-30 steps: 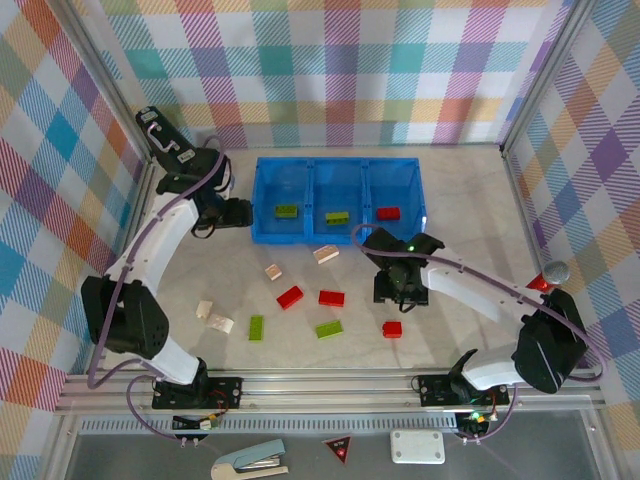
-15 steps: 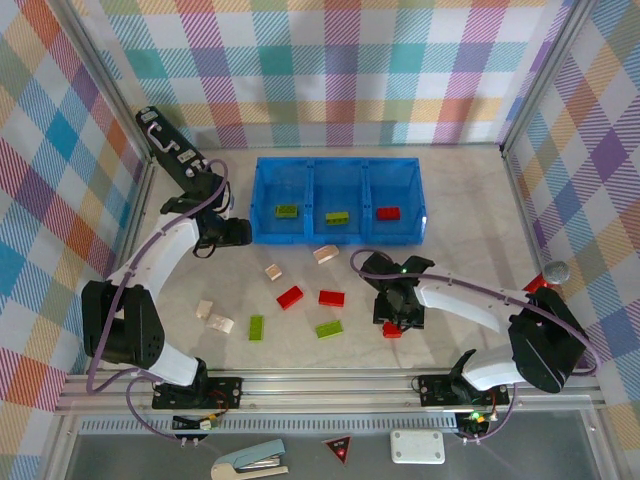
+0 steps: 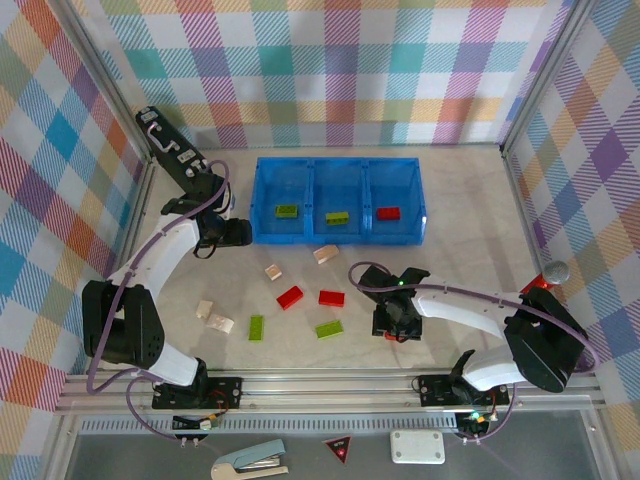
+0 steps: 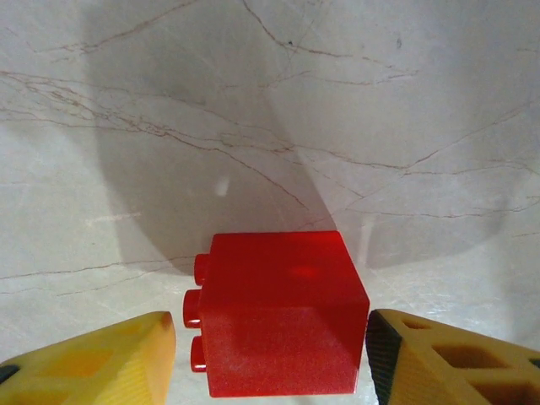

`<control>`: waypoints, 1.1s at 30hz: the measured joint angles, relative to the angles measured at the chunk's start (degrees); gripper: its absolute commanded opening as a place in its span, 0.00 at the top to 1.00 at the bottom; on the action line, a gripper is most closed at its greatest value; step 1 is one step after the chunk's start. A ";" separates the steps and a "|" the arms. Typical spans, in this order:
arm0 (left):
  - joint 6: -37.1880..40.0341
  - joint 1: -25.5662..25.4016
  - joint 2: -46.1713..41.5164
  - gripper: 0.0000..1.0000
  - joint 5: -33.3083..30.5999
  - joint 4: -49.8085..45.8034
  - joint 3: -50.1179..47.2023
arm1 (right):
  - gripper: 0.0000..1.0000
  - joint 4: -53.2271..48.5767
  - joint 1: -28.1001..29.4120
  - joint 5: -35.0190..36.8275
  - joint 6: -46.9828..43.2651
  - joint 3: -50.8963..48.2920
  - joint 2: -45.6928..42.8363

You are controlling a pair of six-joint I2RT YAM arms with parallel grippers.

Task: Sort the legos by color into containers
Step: Pick up the lego from the bottom-center of the table.

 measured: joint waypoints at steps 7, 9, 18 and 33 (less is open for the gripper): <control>0.00 0.00 0.31 0.27 0.02 0.02 0.00 | 0.44 -0.07 0.44 0.00 0.68 0.00 0.00; 0.00 0.02 0.44 0.27 0.02 0.07 0.00 | 0.45 -0.07 0.59 0.02 1.01 0.00 0.00; 0.00 0.02 0.55 0.27 0.04 1.05 0.00 | 0.49 -0.17 1.03 0.02 1.44 0.00 0.00; 0.22 0.00 0.55 0.27 0.07 1.05 0.00 | 0.53 -1.09 1.38 0.35 1.62 0.22 -0.02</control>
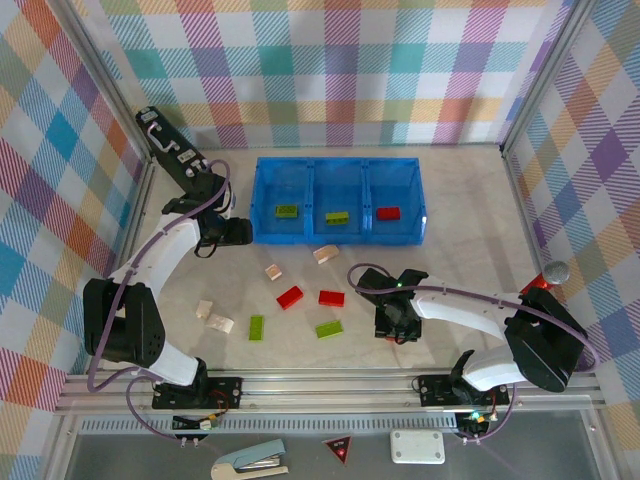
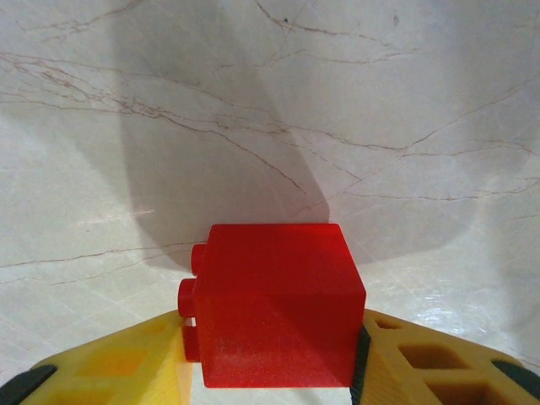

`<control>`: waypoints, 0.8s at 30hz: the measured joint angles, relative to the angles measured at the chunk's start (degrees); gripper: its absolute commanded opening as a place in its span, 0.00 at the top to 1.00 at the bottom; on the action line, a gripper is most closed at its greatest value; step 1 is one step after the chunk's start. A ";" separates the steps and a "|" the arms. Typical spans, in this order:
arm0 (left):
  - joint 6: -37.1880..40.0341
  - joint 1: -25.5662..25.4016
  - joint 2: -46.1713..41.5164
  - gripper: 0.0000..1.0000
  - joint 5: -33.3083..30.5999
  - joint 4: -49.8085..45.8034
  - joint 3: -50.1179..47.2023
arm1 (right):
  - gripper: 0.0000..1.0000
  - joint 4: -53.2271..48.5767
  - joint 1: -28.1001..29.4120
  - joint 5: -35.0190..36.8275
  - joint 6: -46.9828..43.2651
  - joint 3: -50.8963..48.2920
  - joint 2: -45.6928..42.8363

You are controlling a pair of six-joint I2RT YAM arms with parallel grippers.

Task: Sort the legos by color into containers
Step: Pick up the lego from the bottom-center of the table.

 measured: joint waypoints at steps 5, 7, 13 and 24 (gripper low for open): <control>0.02 0.02 0.00 0.27 0.04 0.00 0.00 | 0.53 -1.79 -0.02 0.85 -0.28 1.44 0.00; 0.07 0.02 0.00 0.27 0.09 0.00 0.00 | 0.53 -2.47 -0.33 1.20 -0.66 2.47 -0.02; 0.17 0.02 0.00 0.27 0.07 0.02 0.00 | 0.54 -4.59 -3.17 1.84 -3.58 5.73 -0.24; 0.17 0.02 -0.09 0.27 -0.07 0.17 0.00 | 0.54 -8.00 -13.40 1.79 -13.75 14.21 -0.37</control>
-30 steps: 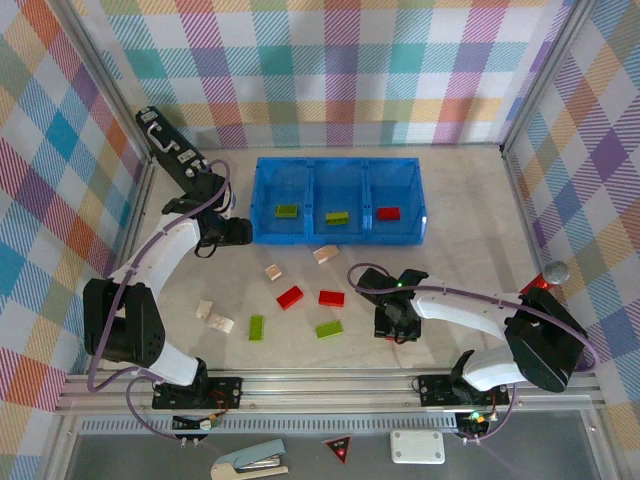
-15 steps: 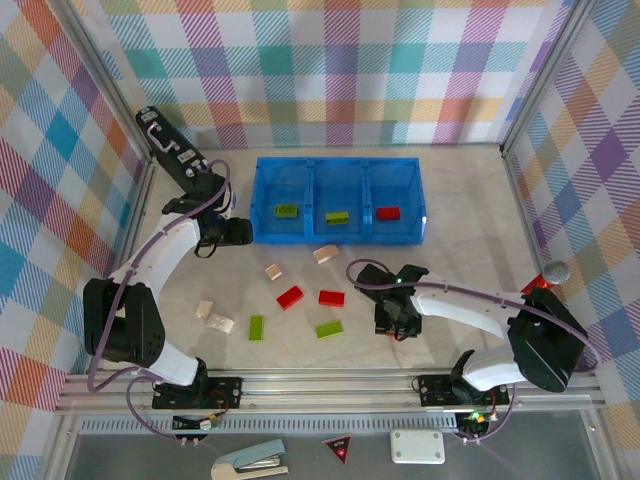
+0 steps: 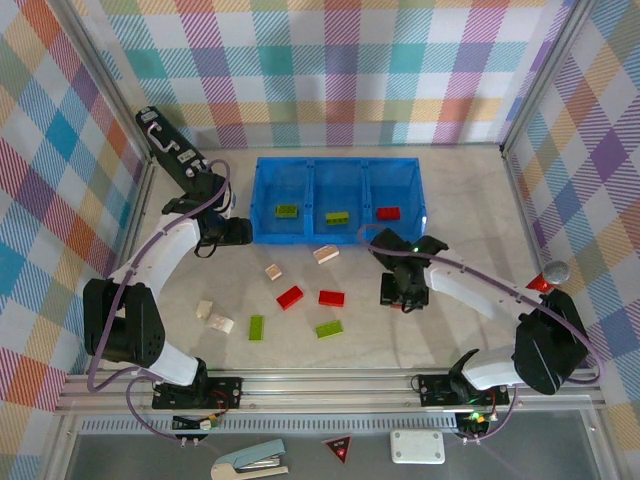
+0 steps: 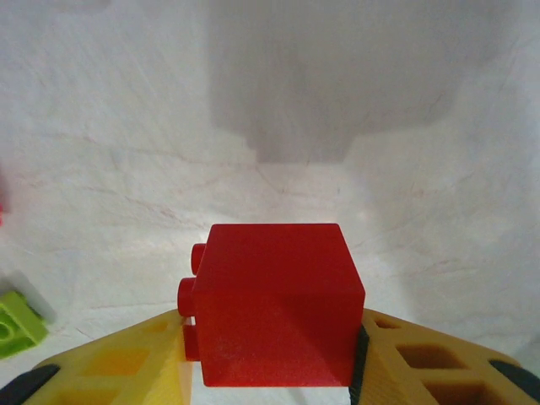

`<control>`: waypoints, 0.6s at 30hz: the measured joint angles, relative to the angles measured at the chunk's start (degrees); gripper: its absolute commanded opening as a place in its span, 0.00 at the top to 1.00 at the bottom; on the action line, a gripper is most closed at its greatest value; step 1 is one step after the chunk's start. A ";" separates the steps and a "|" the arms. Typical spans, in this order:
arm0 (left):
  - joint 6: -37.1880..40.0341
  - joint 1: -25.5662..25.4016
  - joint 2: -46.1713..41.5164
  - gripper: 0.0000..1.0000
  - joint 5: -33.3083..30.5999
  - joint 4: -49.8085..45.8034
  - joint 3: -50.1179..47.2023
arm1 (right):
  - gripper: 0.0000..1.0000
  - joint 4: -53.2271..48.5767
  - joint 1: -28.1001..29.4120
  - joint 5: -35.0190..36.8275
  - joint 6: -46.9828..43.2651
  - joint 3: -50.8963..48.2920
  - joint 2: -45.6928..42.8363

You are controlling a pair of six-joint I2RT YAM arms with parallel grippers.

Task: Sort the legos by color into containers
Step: Pick up the lego from the bottom-center of the table, then place the lego in the container.

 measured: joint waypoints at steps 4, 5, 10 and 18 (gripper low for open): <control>0.00 0.00 -0.35 0.28 0.00 0.02 0.00 | 0.54 -0.81 -3.85 -0.02 -4.15 5.09 1.01; 0.00 0.00 -0.42 0.28 0.00 0.02 -0.02 | 0.54 -0.94 -4.83 -0.04 -5.29 6.49 1.60; 0.00 0.00 -0.70 0.28 -0.02 0.02 -0.02 | 0.54 -1.53 -9.16 -0.66 -10.40 13.25 5.88; 0.02 0.00 -0.81 0.28 0.00 0.04 -0.11 | 0.54 -2.25 -15.32 -2.80 -18.21 25.49 15.98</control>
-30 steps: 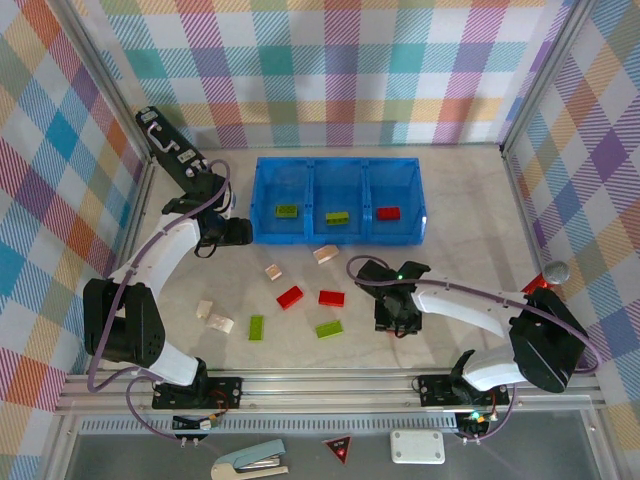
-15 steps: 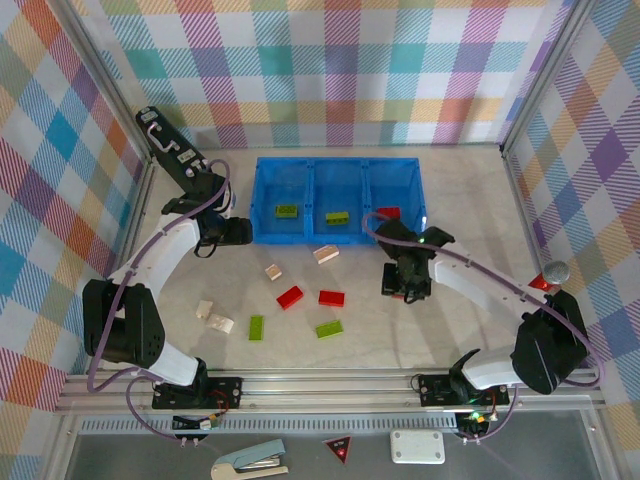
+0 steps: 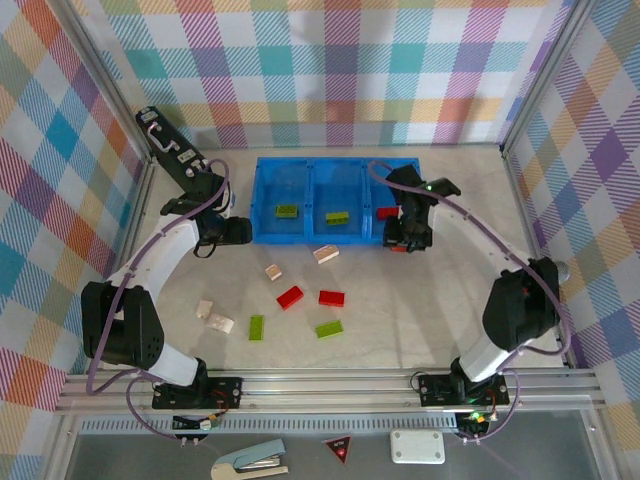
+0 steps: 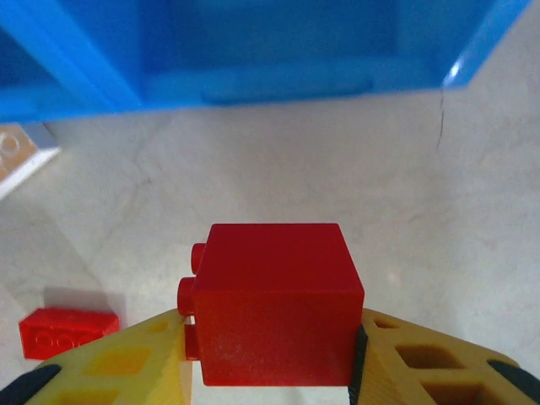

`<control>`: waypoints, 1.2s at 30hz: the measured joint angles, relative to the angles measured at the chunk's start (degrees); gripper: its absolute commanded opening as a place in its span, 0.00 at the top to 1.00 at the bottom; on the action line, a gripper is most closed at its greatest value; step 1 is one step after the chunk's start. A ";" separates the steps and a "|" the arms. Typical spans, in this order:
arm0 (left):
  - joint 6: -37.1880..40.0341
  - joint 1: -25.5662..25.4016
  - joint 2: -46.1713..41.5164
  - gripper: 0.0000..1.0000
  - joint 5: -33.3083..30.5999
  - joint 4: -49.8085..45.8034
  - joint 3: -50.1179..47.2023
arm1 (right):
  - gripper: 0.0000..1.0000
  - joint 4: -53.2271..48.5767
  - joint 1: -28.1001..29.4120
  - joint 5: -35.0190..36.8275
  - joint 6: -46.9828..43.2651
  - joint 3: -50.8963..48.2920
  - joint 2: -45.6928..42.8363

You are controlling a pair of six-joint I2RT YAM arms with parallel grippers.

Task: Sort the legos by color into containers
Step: Place the lego in the container.

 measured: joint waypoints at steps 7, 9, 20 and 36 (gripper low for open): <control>0.00 0.00 -0.11 0.28 0.00 0.02 -0.11 | 0.55 -0.46 -3.93 -1.49 -4.98 10.27 9.84; 0.00 0.00 -0.09 0.27 0.00 -0.02 -0.11 | 0.55 -0.39 -4.72 -1.90 -6.16 12.41 12.26; 0.02 0.00 -0.11 0.28 -0.11 0.00 -0.11 | 0.55 1.33 -6.14 -3.30 -10.19 20.35 23.54; 0.22 0.00 -0.09 0.28 -1.03 0.00 -0.13 | 0.55 5.75 -6.21 -5.29 -10.32 21.49 31.21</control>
